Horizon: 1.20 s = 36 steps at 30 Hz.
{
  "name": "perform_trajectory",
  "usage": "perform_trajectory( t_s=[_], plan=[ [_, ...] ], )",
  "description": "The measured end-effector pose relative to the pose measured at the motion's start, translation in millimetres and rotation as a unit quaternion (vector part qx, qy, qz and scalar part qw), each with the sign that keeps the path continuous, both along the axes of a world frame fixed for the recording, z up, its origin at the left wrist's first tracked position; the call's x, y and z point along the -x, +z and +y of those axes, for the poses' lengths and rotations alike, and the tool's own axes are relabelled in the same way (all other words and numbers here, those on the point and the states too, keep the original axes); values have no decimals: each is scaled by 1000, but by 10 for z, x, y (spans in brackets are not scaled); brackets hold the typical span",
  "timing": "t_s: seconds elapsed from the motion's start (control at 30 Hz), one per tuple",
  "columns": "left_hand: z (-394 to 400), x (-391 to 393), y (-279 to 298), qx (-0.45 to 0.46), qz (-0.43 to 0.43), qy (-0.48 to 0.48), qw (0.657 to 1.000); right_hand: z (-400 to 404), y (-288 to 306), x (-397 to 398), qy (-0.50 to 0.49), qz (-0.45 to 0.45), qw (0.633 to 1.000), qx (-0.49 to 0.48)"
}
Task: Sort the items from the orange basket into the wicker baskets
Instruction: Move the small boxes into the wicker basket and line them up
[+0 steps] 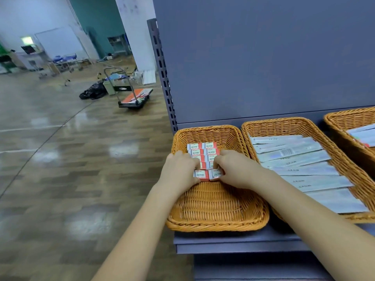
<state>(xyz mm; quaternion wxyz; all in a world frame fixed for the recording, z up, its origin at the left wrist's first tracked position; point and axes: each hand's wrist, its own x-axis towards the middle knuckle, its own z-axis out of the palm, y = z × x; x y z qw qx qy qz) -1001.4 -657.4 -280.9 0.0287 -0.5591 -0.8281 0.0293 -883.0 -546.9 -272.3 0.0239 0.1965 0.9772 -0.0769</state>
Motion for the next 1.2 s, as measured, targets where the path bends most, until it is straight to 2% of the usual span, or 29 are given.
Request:
perform_trajectory(
  t_s=[0.23, 0.43, 0.8, 1.0, 1.2],
  plan=[
    [6, 24, -26, 7, 2, -15, 1000, -21, -86, 36, -15, -6, 1000, -7],
    [-15, -6, -49, -29, -9, -16, 999, -27, -95, 33, -15, 23, 1000, 5],
    [21, -53, -61, -11, 10, -17, 1000, -29, -189, 54, -13, 35, 999, -25],
    [108, -39, 81, 20, 24, -26, 999, 10, -65, 52, -10, 0, 1000, -26],
    [400, -61, 228, -30, 63, -38, 997, 205, 133, -57, -71, 87, 991, -70]
  ],
)
